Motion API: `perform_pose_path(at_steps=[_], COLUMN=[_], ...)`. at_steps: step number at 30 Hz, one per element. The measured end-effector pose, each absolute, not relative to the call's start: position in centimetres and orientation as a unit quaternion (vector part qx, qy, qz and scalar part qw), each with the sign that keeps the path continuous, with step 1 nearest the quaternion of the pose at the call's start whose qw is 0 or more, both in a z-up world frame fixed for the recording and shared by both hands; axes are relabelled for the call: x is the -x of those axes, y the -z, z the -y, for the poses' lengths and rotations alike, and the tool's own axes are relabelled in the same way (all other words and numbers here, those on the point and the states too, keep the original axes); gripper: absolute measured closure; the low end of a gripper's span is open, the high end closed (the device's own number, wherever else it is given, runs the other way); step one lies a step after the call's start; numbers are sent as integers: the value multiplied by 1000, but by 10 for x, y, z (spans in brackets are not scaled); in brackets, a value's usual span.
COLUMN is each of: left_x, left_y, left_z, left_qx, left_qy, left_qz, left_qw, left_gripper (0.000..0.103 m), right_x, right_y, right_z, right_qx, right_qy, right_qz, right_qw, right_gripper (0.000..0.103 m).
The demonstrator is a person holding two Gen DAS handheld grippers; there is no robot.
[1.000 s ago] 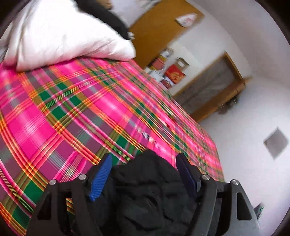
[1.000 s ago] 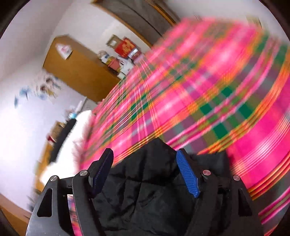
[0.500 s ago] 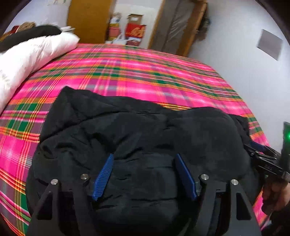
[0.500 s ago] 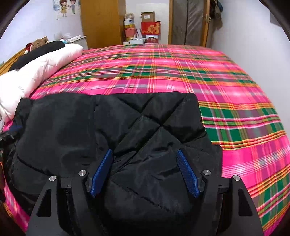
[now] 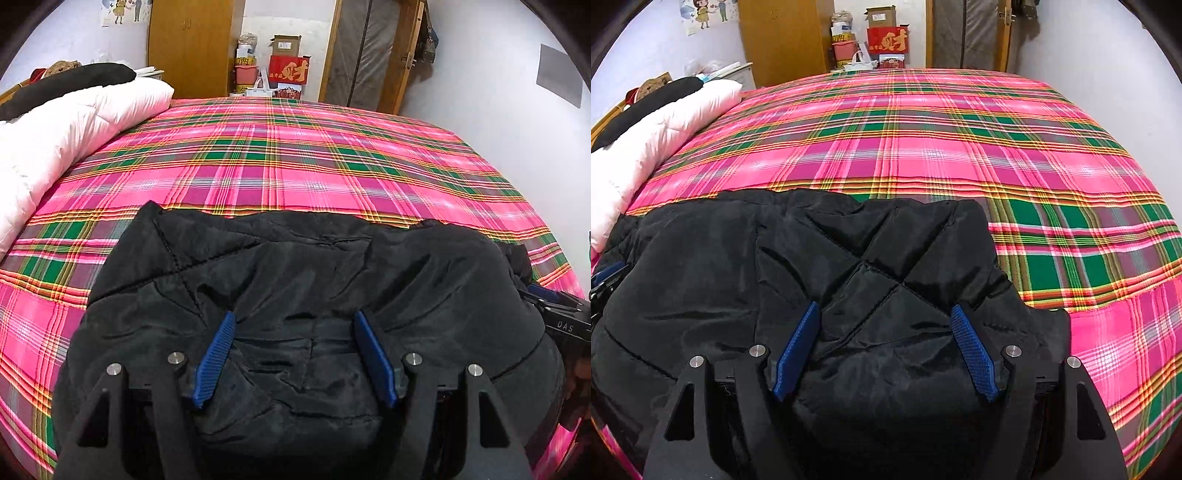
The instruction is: Fold large clothes
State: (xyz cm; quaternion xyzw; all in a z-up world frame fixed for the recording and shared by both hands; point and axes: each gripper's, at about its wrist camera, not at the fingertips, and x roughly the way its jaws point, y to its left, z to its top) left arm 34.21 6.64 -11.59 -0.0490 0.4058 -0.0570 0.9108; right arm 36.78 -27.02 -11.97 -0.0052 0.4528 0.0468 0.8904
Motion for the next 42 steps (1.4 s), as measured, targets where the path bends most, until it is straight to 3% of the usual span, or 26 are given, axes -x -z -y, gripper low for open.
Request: perform_pose_path(at_steps=[10,19,24,29,42], left_x=[-348,-350,-354,-358,-366], left_y=[110,88,100,109,130], left_z=[-71,-90,-91,-95,-99], left_qx=[61,22,8,24,46], left_qy=[71,-1,-4,2,10], left_qz=[-417,-399,-412,-417,-417], left_qw=[904,917,911,909,908], left_gripper=[33,33,33,33,31], right_x=[-373,-349,-364,-382,-392], right_y=[121,60,86,111,131], right_z=[274,249,215,226,221], right_qx=[-10,-18,27,-11,8], right_qy=[-40,-61,-74,-73,-67], right_qz=[-456,-407,-426,-447,-445], right_qw=[889,911,901,892,893], right_gripper=[30,30,30,30,29])
